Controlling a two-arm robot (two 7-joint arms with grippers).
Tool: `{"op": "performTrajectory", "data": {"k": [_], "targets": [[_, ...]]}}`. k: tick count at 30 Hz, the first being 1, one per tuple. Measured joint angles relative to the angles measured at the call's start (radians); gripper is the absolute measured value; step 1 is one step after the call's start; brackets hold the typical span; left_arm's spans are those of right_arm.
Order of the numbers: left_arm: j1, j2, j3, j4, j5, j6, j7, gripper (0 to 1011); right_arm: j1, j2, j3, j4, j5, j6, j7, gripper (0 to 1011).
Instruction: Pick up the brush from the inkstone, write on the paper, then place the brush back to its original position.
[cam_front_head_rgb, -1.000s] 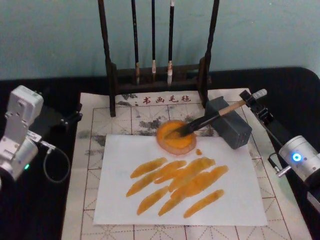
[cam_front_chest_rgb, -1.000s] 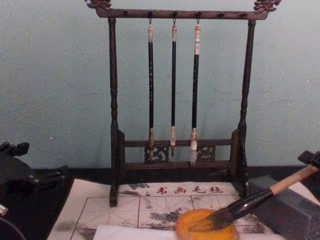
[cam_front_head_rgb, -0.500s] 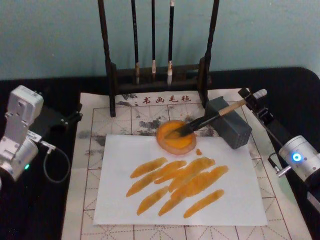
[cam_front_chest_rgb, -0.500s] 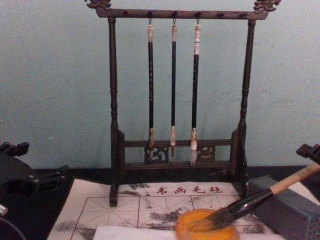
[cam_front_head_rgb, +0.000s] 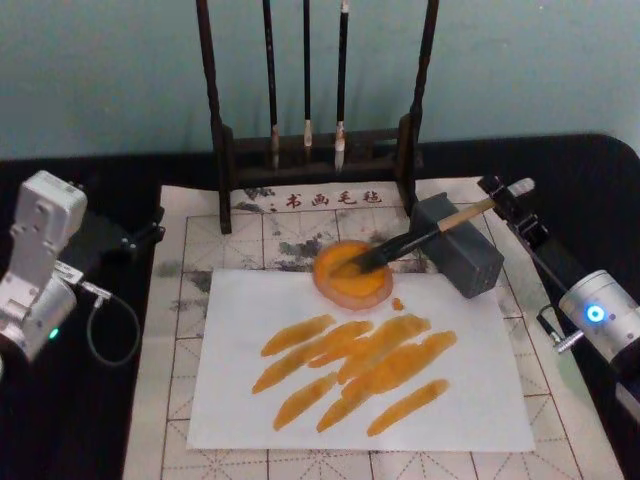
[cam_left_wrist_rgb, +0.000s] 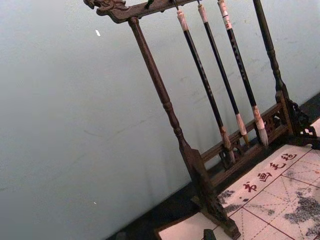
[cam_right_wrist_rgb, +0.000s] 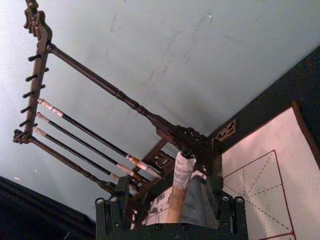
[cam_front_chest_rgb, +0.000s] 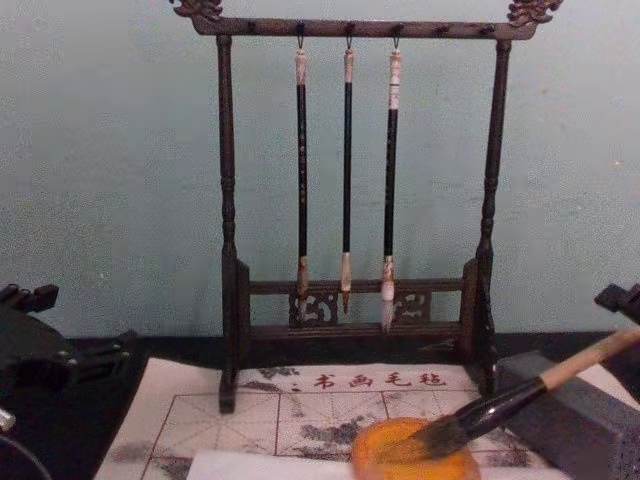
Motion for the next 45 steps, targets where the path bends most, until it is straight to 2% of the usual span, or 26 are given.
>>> {"op": "performTrajectory", "data": {"k": [6,13,16,21,25,30,31,32,36,39,45], "targets": [[0.000,0.000,0.000,0.000,0.000,0.000,0.000,1001,-0.016,0.020,0.004,-0.028,0.008,0.008,0.002,1000],[0.000,0.000,0.000,0.000,0.000,0.000,0.000,1001,-0.056,0.071,0.000,-0.092,-0.006,0.010,-0.019,1000],[0.000,0.000,0.000,0.000,0.000,0.000,0.000,1001,-0.080,0.099,-0.005,-0.126,-0.043,-0.008,-0.045,1000],[0.000,0.000,0.000,0.000,0.000,0.000,0.000,1001,-0.121,0.139,-0.006,-0.185,-0.150,-0.068,-0.130,1000],[0.000,0.000,0.000,0.000,0.000,0.000,0.000,1001,-0.134,0.151,-0.002,-0.203,-0.205,-0.097,-0.168,1000],[0.000,0.000,0.000,0.000,0.000,0.000,0.000,1001,-0.143,0.167,-0.004,-0.214,-0.300,-0.130,-0.233,1000],[0.000,0.000,0.000,0.000,0.000,0.000,0.000,1001,-0.143,0.171,-0.009,-0.214,-0.329,-0.135,-0.249,1000],[0.000,0.000,0.000,0.000,0.000,0.000,0.000,1001,-0.143,0.171,-0.009,-0.214,-0.329,-0.135,-0.249,1000],[0.000,0.000,0.000,0.000,0.000,0.000,0.000,1001,-0.136,0.180,-0.031,-0.206,-0.426,-0.149,-0.303,1000],[0.000,0.000,0.000,0.000,0.000,0.000,0.000,1001,-0.132,0.180,-0.041,-0.198,-0.474,-0.151,-0.329,1000],[0.000,0.000,0.000,0.000,0.000,0.000,0.000,1001,-0.127,0.168,-0.044,-0.183,-0.507,-0.145,-0.341,1000]]}}
